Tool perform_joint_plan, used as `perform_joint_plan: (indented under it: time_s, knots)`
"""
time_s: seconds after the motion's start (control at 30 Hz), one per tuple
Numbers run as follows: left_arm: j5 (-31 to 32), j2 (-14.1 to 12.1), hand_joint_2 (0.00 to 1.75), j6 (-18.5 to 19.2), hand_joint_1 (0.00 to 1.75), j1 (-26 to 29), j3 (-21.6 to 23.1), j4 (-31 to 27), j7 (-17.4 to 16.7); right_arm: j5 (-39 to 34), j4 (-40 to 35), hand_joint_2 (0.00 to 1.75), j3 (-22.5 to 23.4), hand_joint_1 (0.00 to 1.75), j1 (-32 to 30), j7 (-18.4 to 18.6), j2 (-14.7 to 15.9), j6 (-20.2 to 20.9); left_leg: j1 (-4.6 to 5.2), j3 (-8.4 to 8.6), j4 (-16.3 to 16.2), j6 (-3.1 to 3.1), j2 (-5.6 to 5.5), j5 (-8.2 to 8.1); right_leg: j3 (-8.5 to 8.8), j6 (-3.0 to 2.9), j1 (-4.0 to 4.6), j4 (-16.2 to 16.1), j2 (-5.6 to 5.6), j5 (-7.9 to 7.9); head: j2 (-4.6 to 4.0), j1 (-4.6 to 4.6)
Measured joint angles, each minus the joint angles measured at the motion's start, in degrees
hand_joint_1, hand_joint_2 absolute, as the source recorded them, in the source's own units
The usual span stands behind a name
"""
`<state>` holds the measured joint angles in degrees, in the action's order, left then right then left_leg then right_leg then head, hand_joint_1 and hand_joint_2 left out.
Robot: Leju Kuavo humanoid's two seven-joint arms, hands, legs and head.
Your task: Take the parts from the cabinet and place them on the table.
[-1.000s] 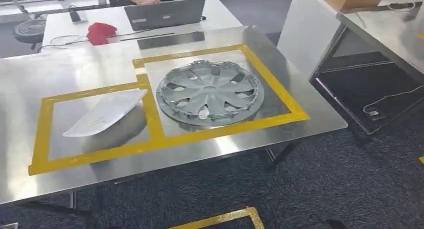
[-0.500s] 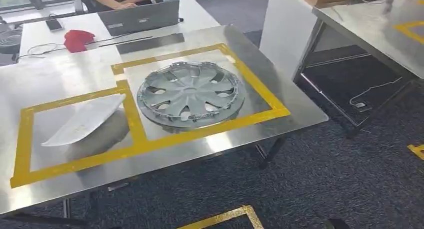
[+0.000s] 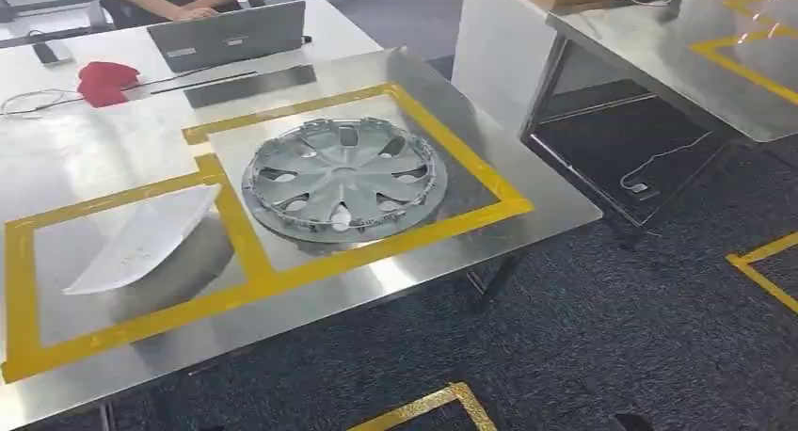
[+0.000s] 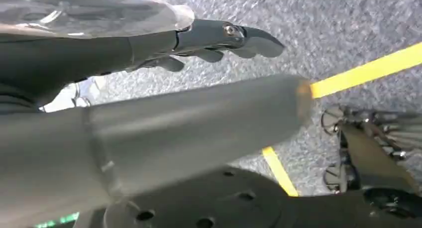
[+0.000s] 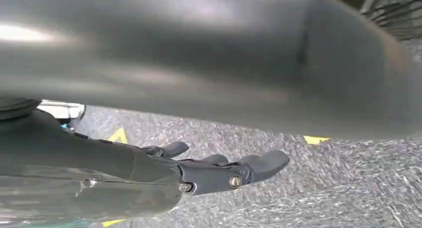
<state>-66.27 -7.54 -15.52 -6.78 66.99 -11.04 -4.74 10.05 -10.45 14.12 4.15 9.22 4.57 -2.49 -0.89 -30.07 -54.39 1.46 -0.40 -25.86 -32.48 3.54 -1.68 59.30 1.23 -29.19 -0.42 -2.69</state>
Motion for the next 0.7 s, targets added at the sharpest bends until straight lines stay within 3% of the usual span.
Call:
perform_joint_plan:
  time_s: [0.07, 0.1, 0.13, 0.17, 0.23, 0.27, 0.3, 0.4, 0.43, 0.47, 0.5, 0.53, 0.6, 0.63, 0.67, 0.7]
  knots:
    - [0.02, -0.09, 0.00, 0.09, 0.00, 0.06, 0.00, 0.00, 0.00, 0.00, 0.00, 0.00, 0.00, 0.00, 0.13, -0.11, 0.02, 0.00, 0.38, -0.05, -0.01, 0.31, 0.93, -0.06, -4.39, 0.04, 0.14, 9.57, -0.53, -4.47, 0.00, 0.00]
    - [0.04, -0.09, 0.00, 0.15, 0.00, 0.08, 0.00, 0.00, 0.00, 0.02, 0.00, 0.00, 0.00, 0.00, 0.06, -0.13, 0.02, 0.00, 0.59, -0.05, -0.04, 0.41, 1.32, -0.12, -6.03, 0.05, 0.17, 13.26, -0.54, -5.62, 0.00, 0.00]
    - [0.04, -0.11, 0.00, 0.28, 0.00, 0.08, 0.00, 0.00, 0.00, 0.04, 0.02, 0.00, 0.00, 0.00, -0.07, -0.15, 0.02, 0.00, 0.76, 0.00, -0.07, 0.45, 1.72, -0.15, -6.38, -0.06, 0.18, 14.05, -0.56, -5.22, 0.00, 0.00]
    - [0.07, -0.09, 0.00, 0.42, 0.00, 0.06, 0.00, 0.00, 0.00, 0.18, 0.02, 0.00, 0.00, 0.00, -0.12, -0.31, 0.00, 0.00, 0.87, 0.05, -0.10, 0.50, 2.02, -0.19, -5.37, -0.23, 0.21, 12.07, -0.60, -3.71, 0.00, 0.02]
    - [0.07, -0.07, 0.00, 0.55, 0.00, -0.03, 0.00, 0.00, 0.02, 0.35, 0.02, 0.00, 0.00, 0.00, -0.09, -0.48, 0.02, 0.00, 1.06, 0.28, -0.14, 0.43, 2.62, -0.32, -0.39, -0.90, 0.49, 2.17, -1.39, 1.21, 0.00, 0.00]
    - [0.07, 0.00, 0.00, 0.55, 0.00, -0.02, 0.00, 0.00, 0.02, 0.37, 0.02, 0.00, 0.00, 0.00, -0.03, -0.50, 0.06, 0.00, 1.08, 0.44, -0.15, 0.31, 2.89, -0.41, 2.31, -1.57, 0.94, -2.93, -3.34, 3.02, 0.00, 0.00]
    - [0.07, 0.09, 0.00, 0.59, 0.00, -0.01, 0.00, 0.00, 0.02, 0.50, 0.02, 0.00, 0.00, 0.00, 0.14, -0.55, 0.09, 0.02, 1.55, 0.41, -0.46, 0.00, 3.16, -0.62, 2.82, -2.00, 1.59, -4.63, -4.61, 2.47, 0.00, 0.00]
    - [0.07, 0.02, 0.00, 0.61, 0.00, -0.03, 0.00, 0.00, 0.02, 0.70, 0.02, 0.00, 0.00, 0.00, 0.08, -0.66, 0.07, 0.02, 1.36, 0.66, -0.08, -0.57, 4.13, -0.56, 2.38, -2.37, 1.71, -4.63, -3.04, 2.84, 0.00, -0.02]
    - [0.07, -0.06, 0.00, 0.61, 0.00, -0.10, 0.00, 0.00, 0.02, 0.70, 0.02, 0.00, 0.00, 0.00, 0.08, -0.70, 0.07, 0.02, 1.65, 0.82, -0.15, -0.95, 4.49, -0.70, 2.61, -2.82, 1.24, -5.15, -2.54, 3.17, 0.00, -0.02]
    - [0.07, -0.22, 0.00, 0.61, 0.00, -0.06, 0.00, 0.00, 0.00, 0.70, 0.02, 0.00, 0.00, 0.00, 0.11, -0.72, 0.07, 0.02, 1.28, 0.70, -1.09, -1.44, 3.18, -1.43, 2.85, -2.90, 0.95, -5.42, -2.32, 3.50, 0.00, -0.02]
    - [0.07, -0.18, 0.00, 0.61, 0.00, -0.06, 0.00, 0.00, -0.02, 0.70, 0.02, 0.00, 0.00, 0.00, 0.19, -0.74, 0.07, 0.00, 1.20, -0.63, -3.90, -1.74, 1.81, -3.57, 2.75, -3.19, 0.80, -5.44, -1.96, 3.63, 0.00, -0.11]
    - [0.07, -0.15, 0.00, 0.66, 0.00, -0.02, 0.00, 0.00, -0.02, 0.70, 0.02, 0.00, 0.00, 0.00, 0.24, -0.83, 0.07, 0.00, 0.97, -2.75, -8.59, -2.03, 1.19, -6.21, 2.62, -3.35, 0.75, -5.44, -1.67, 3.73, 0.00, -0.11]
    - [0.07, -0.15, 0.00, 0.83, 0.00, 0.10, 0.02, 0.00, -0.04, 0.70, 0.04, 0.00, 0.00, 0.00, 0.19, -0.90, 0.07, 0.00, 0.66, -7.00, -17.62, -2.42, 0.92, -9.86, 2.42, -3.34, 0.72, -5.41, -0.84, 3.74, 0.00, -0.13]
    - [0.07, -0.15, 0.00, 0.85, 0.00, 0.14, 0.02, 0.00, -0.04, 0.70, 0.07, 0.00, 0.00, 0.00, 0.15, -0.90, 0.07, 0.00, 0.49, -7.89, -19.33, -2.57, 0.91, -9.81, 2.42, -3.31, 0.67, -5.41, -0.37, 3.76, 0.00, -0.11]
    - [0.09, -0.17, 0.00, 0.85, 0.00, 0.15, 0.02, 0.00, -0.09, 0.70, 0.09, 0.00, 0.00, 0.00, 0.14, -0.90, 0.07, 0.00, 0.35, -7.38, -18.05, -2.64, 0.90, -8.34, 2.47, -3.28, 0.56, -5.39, 0.14, 3.77, 0.00, -0.11]
    - [0.09, -0.24, 0.00, 0.85, 0.00, 0.18, 0.02, 0.00, -0.09, 0.70, 0.11, 0.00, 0.00, 0.00, 0.14, -0.92, 0.07, 0.00, 0.18, -5.55, -14.18, -2.68, 0.86, -5.80, 2.58, -3.21, 0.46, -5.37, 0.75, 3.80, 0.00, -0.11]
